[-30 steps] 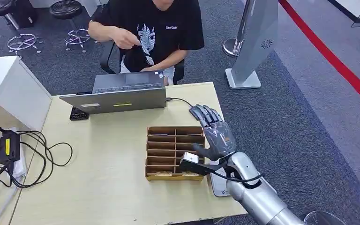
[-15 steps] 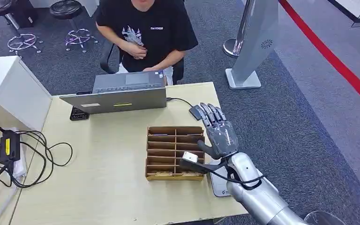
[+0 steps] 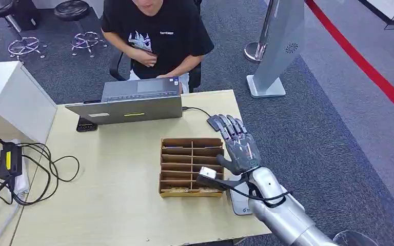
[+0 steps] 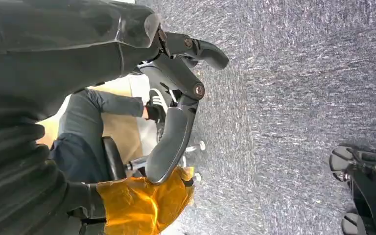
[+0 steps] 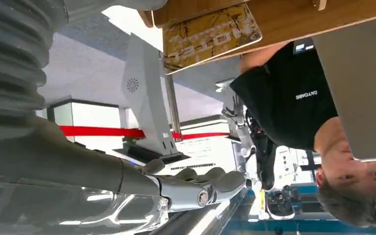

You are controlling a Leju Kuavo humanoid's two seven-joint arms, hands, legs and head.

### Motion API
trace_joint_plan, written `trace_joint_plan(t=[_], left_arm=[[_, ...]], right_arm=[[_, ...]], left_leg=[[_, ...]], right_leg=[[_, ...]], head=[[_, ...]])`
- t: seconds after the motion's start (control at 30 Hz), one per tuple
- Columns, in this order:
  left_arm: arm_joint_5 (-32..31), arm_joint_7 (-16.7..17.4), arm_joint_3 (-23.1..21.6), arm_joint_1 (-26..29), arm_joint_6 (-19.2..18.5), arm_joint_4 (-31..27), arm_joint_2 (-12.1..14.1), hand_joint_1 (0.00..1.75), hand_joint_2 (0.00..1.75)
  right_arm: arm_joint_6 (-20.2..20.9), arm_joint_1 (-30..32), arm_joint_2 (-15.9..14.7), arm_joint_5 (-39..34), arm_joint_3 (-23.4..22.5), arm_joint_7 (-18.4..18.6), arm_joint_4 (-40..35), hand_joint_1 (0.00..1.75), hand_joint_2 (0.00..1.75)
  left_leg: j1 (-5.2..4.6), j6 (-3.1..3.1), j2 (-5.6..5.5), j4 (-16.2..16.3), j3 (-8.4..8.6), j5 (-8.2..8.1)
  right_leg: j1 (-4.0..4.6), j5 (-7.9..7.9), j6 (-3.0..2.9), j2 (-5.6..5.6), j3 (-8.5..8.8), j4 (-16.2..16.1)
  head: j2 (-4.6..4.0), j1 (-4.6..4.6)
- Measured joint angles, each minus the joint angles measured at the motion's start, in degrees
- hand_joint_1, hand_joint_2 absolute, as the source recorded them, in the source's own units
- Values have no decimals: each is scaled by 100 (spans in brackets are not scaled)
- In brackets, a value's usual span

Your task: Pass the card to the sensor for recognition and then transmit it.

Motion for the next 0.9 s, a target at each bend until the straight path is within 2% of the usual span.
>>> trace_joint_plan(t=[0.23,0.33,0.53,0.57,0.6,0.63,0.67,0.77,0.9], left_arm=[[-2,0,17,-2,0,-2,0,0,175],[-9,0,22,-3,0,-2,0,0,175],[-11,0,24,-4,0,0,0,0,175],[-11,0,24,-4,0,0,0,0,175],[-11,0,24,-4,-2,-2,0,0,175],[-11,0,24,-4,0,0,0,0,175],[-11,0,24,-4,0,0,0,0,175],[-20,0,26,-4,0,-2,0,0,175],[-39,0,31,-5,-2,-2,0,0,175]], right_arm=[[24,-46,0,52,44,0,48,0,175],[42,-70,0,59,59,-17,57,14,175],[42,-97,0,66,103,-17,98,14,175],[42,-100,0,66,107,-17,103,28,175],[42,-103,0,66,111,-17,103,52,175],[42,-105,0,66,114,-17,107,86,175],[44,-105,0,66,120,-15,116,129,175],[42,-104,0,72,146,2,140,155,175],[28,-104,0,57,168,28,142,169,175]], left_leg=[[0,0,0,0,1,0],[0,0,1,0,1,0],[0,0,1,0,1,0],[0,0,1,0,1,0],[0,0,1,0,1,0],[0,0,1,0,1,0],[0,0,0,0,1,0],[0,0,-1,0,0,0],[0,0,0,0,0,0]], right_leg=[[0,0,0,0,0,0],[0,0,0,0,0,0],[0,0,0,0,1,0],[0,0,0,0,0,0],[0,0,0,0,1,0],[0,0,0,0,0,0],[0,0,0,0,0,0],[0,0,0,0,0,0],[0,0,0,0,0,0]], head=[[0,0],[0,0],[0,0],[0,0],[0,0],[0,0],[0,0],[0,0],[0,-2]])
